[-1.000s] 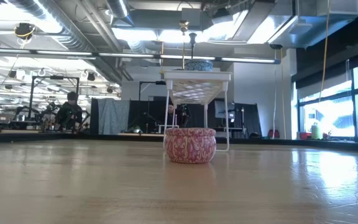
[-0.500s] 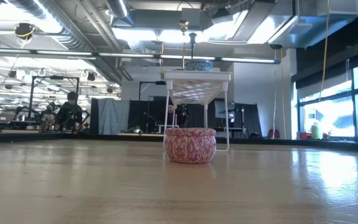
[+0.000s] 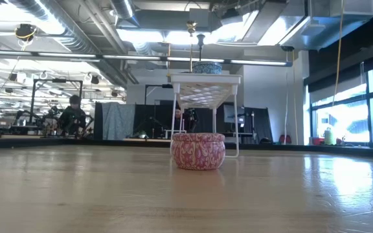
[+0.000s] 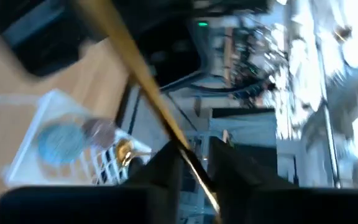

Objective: Pick & Place candle stick holders
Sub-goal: Put the gold candle holder on the shelf

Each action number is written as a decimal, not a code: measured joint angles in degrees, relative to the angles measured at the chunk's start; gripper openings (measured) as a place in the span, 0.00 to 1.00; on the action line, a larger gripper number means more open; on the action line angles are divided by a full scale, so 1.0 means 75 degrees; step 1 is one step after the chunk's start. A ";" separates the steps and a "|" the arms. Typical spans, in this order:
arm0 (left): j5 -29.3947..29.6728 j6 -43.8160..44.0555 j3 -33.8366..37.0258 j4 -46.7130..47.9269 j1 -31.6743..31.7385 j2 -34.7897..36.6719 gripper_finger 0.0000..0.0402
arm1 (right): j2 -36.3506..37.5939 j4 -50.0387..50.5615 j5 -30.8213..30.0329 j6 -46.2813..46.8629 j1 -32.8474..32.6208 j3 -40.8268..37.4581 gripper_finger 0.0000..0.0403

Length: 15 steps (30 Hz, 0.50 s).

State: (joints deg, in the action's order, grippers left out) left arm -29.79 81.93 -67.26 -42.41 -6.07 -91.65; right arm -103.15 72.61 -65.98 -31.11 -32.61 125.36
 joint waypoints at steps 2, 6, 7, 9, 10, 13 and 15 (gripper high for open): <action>0.0122 -0.0240 -0.0003 -0.0038 -0.0008 0.0002 0.03 | 0.0004 -0.0594 -0.0339 0.0017 -0.0040 0.0000 0.30; 0.0443 -0.0620 -0.0006 -0.0241 0.0006 0.0028 0.03 | 0.0013 -0.1469 -0.0929 -0.0247 -0.0094 0.0003 0.48; 0.0600 -0.0726 -0.0006 -0.0338 0.0006 0.0028 0.03 | 0.0015 -0.1632 -0.1086 -0.0214 -0.0097 0.0005 0.52; 0.0996 -0.1040 -0.0003 -0.0464 0.0012 0.0025 0.03 | 0.0015 -0.1875 -0.1515 0.0114 -0.0095 0.0006 0.58; 0.1203 -0.1217 -0.0003 -0.0481 0.0015 0.0028 0.03 | 0.0015 -0.1967 -0.1731 0.0340 -0.0094 0.0006 0.61; 0.1712 -0.1678 -0.0003 -0.0644 0.0015 0.0022 0.03 | 0.0015 -0.2224 -0.2211 0.0949 -0.0099 0.0009 0.66; 0.2032 -0.1893 0.0003 -0.0829 0.0017 0.0019 0.03 | 0.0015 -0.2419 -0.2406 0.1374 -0.0103 0.0015 0.68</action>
State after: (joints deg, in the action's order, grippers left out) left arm -14.56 67.73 -67.24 -48.63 -5.93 -91.50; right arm -103.04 54.46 -84.03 -20.80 -33.39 125.47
